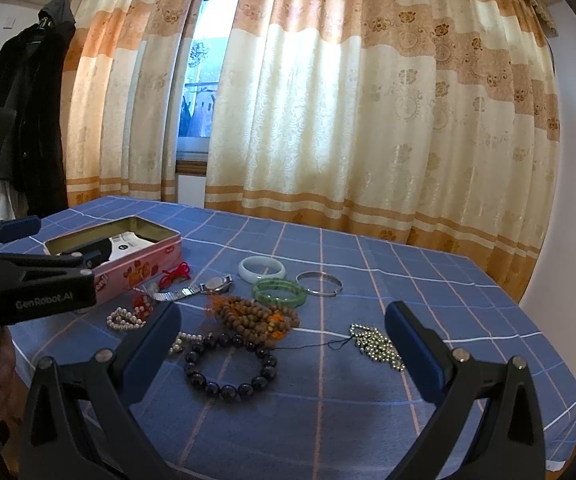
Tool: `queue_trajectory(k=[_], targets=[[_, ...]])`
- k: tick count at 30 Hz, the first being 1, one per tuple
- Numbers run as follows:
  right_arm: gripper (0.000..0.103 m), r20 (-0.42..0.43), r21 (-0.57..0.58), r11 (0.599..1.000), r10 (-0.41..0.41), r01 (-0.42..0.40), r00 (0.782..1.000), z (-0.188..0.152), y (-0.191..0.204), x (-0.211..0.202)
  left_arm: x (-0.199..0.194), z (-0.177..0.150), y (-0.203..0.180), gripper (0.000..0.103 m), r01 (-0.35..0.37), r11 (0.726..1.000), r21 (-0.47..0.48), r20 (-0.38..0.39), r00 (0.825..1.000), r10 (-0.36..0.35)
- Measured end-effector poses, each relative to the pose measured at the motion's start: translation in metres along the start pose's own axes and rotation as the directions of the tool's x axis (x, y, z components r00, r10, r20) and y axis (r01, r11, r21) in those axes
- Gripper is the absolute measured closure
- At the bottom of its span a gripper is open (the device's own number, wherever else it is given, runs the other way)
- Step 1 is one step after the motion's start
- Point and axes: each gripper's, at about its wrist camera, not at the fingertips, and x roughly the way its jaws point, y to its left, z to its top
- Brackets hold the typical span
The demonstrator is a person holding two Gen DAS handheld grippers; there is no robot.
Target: Organize jewelry
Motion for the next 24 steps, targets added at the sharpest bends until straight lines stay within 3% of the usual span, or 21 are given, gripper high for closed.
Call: queue_trajectory(k=[24], targets=[[0.0,0.001,-0.004,1.0,0.0,0.0,1.0,0.0018,0.0014,-0.001,0.0004,0.0021,-0.0019,0.001,-0.003,1.0,0.0,0.003,1.0,0.003]])
